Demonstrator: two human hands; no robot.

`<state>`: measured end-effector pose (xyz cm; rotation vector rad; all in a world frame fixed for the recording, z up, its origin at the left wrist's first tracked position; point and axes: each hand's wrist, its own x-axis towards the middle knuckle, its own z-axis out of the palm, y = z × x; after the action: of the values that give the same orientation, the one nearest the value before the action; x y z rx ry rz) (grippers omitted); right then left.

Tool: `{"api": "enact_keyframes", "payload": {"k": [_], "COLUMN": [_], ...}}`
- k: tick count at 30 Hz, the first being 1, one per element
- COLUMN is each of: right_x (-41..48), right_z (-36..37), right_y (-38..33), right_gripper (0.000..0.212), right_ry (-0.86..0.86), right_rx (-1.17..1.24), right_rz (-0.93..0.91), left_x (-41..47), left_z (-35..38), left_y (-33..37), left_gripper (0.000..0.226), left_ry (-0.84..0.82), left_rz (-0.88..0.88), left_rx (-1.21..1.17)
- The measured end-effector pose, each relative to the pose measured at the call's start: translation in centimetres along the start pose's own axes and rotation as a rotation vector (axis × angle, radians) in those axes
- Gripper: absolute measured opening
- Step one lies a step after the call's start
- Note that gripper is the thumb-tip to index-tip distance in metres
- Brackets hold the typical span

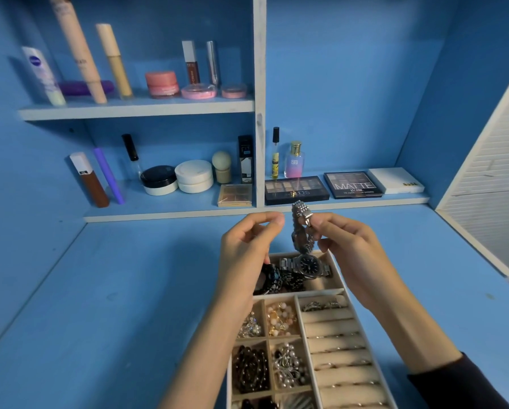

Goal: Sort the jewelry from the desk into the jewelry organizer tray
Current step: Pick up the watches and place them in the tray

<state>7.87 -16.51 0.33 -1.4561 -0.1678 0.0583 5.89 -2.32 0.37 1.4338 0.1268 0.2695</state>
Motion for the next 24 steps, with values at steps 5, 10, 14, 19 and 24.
{"api": "enact_keyframes", "payload": {"k": [5,10,14,19,24], "right_x": [0.19,0.16,0.21,0.26,0.13], "right_z": [-0.34,-0.30,-0.41,-0.41,-0.29], "right_y": [0.26,0.39,0.52,0.38,0.27], "right_gripper": [0.012,0.016,0.012,0.016,0.016], "right_ry": [0.020,0.014,-0.008,-0.050,-0.171], "right_rx": [0.026,0.013,0.005,0.014,-0.057], "right_rz": [0.010,-0.021,-0.030,0.023,0.070], "left_x": [0.12,0.13,-0.13,-0.40,-0.46], "left_z": [-0.06,-0.19,-0.14,-0.15,0.04], "left_y": [-0.22,-0.36,-0.08,0.32,0.32], "left_gripper": [0.008,0.010,0.017,0.035,0.042], "left_ry": [-0.006,-0.012,-0.032,-0.203,-0.277], "left_rz": [-0.018,-0.005,0.036,0.091,0.159], "left_rx": [-0.028,-0.030,0.005,0.041,0.058]}}
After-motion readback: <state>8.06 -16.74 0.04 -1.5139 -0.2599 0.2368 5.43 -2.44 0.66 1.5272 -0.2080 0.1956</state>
